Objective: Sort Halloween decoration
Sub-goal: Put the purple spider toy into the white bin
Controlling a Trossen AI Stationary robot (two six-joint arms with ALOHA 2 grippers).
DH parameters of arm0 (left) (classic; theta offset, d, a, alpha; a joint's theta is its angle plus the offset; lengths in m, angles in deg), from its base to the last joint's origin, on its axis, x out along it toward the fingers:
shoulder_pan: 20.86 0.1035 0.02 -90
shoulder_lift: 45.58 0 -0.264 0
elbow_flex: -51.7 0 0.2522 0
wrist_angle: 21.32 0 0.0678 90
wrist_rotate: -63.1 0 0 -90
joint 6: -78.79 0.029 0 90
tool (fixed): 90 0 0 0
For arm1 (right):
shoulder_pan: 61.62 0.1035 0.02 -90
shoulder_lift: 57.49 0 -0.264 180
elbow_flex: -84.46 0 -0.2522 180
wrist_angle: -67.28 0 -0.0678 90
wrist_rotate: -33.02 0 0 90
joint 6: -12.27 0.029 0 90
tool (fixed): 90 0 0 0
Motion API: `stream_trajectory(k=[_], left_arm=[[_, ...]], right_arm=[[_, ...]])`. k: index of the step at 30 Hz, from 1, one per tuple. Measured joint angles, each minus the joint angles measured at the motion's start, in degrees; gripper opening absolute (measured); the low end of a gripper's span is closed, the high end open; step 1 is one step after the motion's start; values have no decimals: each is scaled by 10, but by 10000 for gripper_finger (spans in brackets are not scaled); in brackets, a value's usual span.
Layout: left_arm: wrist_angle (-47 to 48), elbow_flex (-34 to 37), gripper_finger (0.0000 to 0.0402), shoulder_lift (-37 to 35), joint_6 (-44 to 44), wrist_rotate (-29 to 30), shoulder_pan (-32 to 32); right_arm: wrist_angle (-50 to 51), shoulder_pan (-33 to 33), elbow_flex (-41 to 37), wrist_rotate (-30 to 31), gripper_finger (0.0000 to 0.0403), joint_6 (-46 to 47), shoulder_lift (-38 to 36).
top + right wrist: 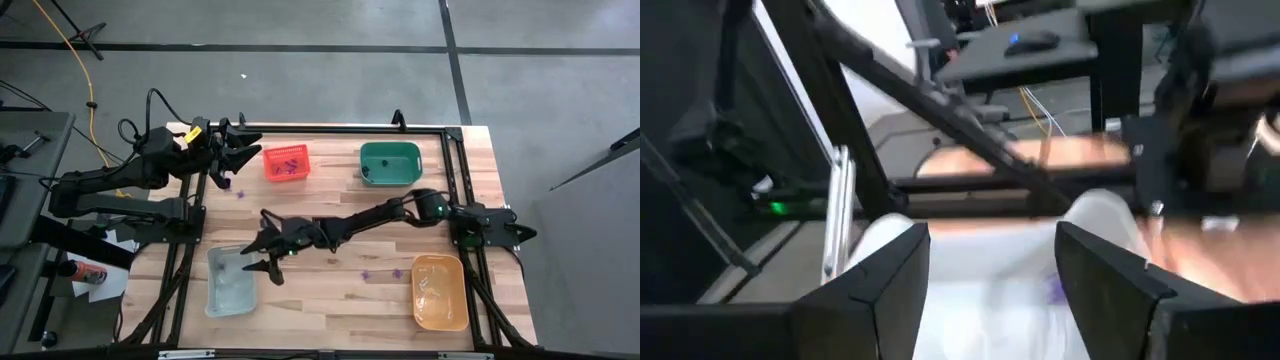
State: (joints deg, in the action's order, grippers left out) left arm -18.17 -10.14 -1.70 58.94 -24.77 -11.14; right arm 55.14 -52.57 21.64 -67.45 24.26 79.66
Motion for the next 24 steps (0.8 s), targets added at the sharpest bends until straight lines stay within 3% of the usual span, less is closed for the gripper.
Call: stream_trajectory(k=[5, 14, 19, 24], left_arm=[[0, 0, 181, 0, 0, 1, 0], [0, 0, 181, 0, 1, 1, 0], [1, 0, 181, 0, 19, 1, 0], [9, 0, 181, 2, 26, 1, 0]], right_arm=[[81, -31, 0, -46, 213, -25, -46], [369, -74, -26, -96, 213, -140, -164], [418, -82, -172, -95, 213, -152, -271], [328, -79, -390, -53, 213, -61, -433]])
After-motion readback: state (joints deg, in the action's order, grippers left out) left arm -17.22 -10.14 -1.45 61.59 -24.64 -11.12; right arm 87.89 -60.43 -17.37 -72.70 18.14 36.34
